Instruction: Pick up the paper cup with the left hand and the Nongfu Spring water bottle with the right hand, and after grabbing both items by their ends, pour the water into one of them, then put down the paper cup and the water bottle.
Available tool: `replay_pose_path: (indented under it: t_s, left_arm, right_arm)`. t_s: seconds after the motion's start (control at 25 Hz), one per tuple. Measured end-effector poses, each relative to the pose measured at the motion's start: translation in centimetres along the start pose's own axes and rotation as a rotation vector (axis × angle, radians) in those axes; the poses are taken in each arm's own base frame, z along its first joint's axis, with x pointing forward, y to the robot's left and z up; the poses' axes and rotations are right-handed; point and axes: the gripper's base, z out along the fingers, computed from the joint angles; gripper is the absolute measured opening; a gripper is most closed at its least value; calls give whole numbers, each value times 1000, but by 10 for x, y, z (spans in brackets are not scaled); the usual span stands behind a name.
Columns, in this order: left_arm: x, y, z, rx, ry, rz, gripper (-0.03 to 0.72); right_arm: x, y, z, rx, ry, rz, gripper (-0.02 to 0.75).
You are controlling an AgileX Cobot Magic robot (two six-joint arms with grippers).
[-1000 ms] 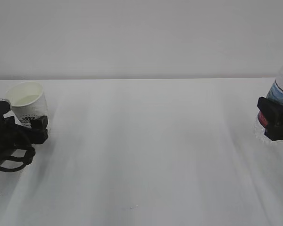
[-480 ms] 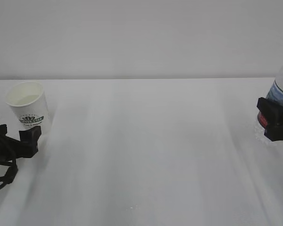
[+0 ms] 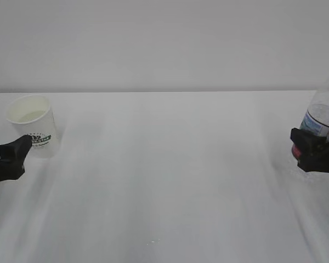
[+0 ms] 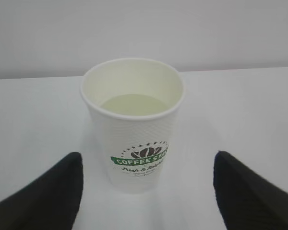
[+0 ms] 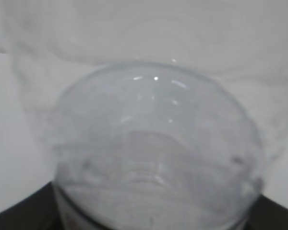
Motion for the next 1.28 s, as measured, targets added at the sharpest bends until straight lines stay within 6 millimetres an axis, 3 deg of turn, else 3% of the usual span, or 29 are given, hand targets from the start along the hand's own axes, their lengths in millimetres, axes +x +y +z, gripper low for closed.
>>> replay_pose_path:
  t_s: [0.68,1.12,1.28]
  left_arm:
    - [5,-8,-10,104,23,49,589]
    - [5,-8,-10,110,23,51,587]
    - [5,-9,-11,118,23,55,587]
  right_arm:
    - [-3,-18,58,9,-57,-16,440]
    - [3,-20,68,2,-49,-30,508]
    - [3,-18,68,-14,-53,-40,583]
